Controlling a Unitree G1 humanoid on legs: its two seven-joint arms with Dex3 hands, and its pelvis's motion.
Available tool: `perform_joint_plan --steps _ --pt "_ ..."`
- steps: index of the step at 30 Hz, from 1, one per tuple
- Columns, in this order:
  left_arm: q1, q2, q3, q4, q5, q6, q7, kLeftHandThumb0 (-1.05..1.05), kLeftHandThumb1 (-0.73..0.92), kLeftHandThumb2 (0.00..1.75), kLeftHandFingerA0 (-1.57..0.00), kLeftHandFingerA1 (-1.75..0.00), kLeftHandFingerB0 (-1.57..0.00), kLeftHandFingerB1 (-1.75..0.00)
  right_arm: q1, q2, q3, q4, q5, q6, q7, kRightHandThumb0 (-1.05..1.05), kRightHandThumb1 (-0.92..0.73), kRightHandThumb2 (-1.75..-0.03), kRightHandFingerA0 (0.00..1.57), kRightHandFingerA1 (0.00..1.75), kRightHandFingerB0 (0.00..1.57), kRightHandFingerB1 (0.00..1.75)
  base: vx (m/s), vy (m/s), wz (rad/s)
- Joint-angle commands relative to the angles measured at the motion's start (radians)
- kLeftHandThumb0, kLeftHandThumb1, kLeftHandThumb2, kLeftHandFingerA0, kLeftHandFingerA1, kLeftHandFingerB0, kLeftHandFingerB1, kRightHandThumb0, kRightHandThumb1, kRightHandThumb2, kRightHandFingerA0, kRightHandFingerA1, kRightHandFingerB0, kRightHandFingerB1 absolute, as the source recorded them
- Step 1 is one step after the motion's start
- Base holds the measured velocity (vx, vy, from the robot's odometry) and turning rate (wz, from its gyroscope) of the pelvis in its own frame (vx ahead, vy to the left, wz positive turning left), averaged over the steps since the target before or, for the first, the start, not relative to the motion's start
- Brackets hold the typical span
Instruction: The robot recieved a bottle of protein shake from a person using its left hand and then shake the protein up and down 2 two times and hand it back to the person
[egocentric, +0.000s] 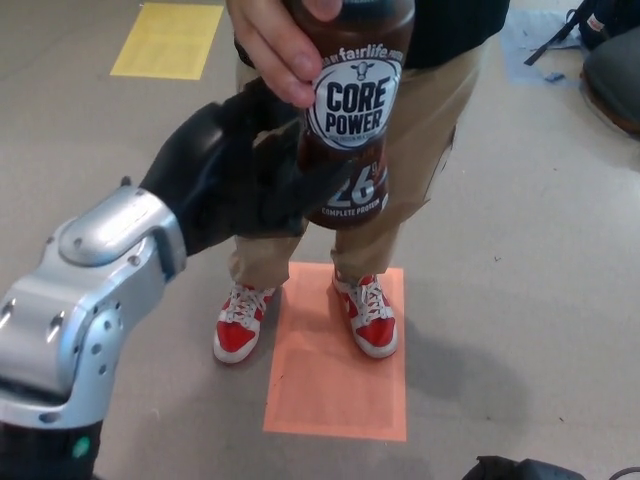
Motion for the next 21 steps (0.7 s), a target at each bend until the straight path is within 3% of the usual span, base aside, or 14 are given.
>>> perform_joint_plan --steps 1,10,11,12,13,17,18,19,20,21 --pt "-0.177 0.029 -0.017 -0.074 -0.127 0.439 -0.004 -0.74 0.42 0.74 0.0 0.0 0.0 0.0 -0.017 -0.013 -0.003 0.032 -0.024 -0.019 -0.022 -0.4 -0.75 -0.81 0.93 0.87 0.79 0.56 0.0 0.0 0.0" --pt "-0.242 0.063 -0.036 -0.042 -0.088 0.44 -0.01 -0.75 0.44 0.77 0.0 0.0 0.0 0.0 -0.015 -0.012 -0.001 0.036 -0.026 -0.018 -0.012 -0.4 -0.74 -0.84 0.93 0.85 0.78 0.57 0.0 0.0 0.0" --pt "-0.244 0.061 -0.036 -0.035 -0.083 0.434 -0.007 -0.71 0.51 0.56 0.0 0.0 0.0 0.0 -0.015 -0.012 -0.002 0.036 -0.026 -0.016 -0.01 -0.41 -0.75 -0.85 0.93 0.84 0.77 0.57 0.0 0.0 0.0" --pt "-0.246 0.059 -0.036 -0.029 -0.078 0.428 -0.003 -0.71 0.51 0.56 0.0 0.0 0.0 0.0 -0.015 -0.012 -0.002 0.036 -0.026 -0.014 -0.008 -0.41 -0.75 -0.85 0.93 0.84 0.77 0.57 0.0 0.0 0.0" --pt "-0.246 0.066 -0.058 -0.031 -0.054 0.414 0.007 -0.77 0.46 0.81 0.0 -0.01 0.0 0.0 -0.012 -0.012 -0.001 0.036 -0.027 -0.016 -0.008 -0.4 -0.75 -0.86 0.92 0.86 0.77 0.57 0.0 0.0 0.0" --pt "-0.241 0.089 -0.12 -0.056 0.008 0.369 0.041 -0.77 0.48 0.82 0.0 -0.07 0.0 -0.02 -0.012 -0.01 -0.006 0.037 -0.026 -0.015 -0.009 -0.4 -0.74 -0.85 0.93 0.86 0.78 0.56 0.0 0.0 0.0" --pt "-0.205 0.071 -0.157 -0.083 0.071 0.289 0.1 -0.47 0.62 0.6 -0.64 -0.43 -0.12 -0.24 -0.013 -0.009 -0.008 0.037 -0.026 -0.018 -0.01 -0.39 -0.74 -0.85 0.93 0.91 0.78 0.56 0.0 0.0 0.0" --pt "-0.194 0.066 -0.168 -0.087 0.09 0.26 0.118 -0.32 0.7 0.62 -0.91 -0.49 -0.28 -0.31 -0.015 -0.009 -0.008 0.037 -0.028 -0.017 -0.009 -0.39 -0.74 -0.84 0.92 0.9 0.78 0.58 0.0 0.0 0.0" --pt "-0.184 0.061 -0.177 -0.089 0.106 0.235 0.131 -0.32 0.7 0.62 -0.91 -0.49 -0.28 -0.31 -0.016 -0.008 -0.008 0.037 -0.03 -0.014 -0.009 -0.39 -0.74 -0.84 0.92 0.9 0.78 0.58 0.0 0.0 0.0" --pt "-0.173 0.06 -0.188 -0.087 0.122 0.199 0.136 -0.18 0.81 0.64 -1.14 -0.54 -0.58 -0.4 -0.017 -0.008 -0.008 0.037 -0.03 -0.015 -0.008 -0.39 -0.74 -0.83 0.91 0.89 0.77 0.58 0.0 0.0 0.0"
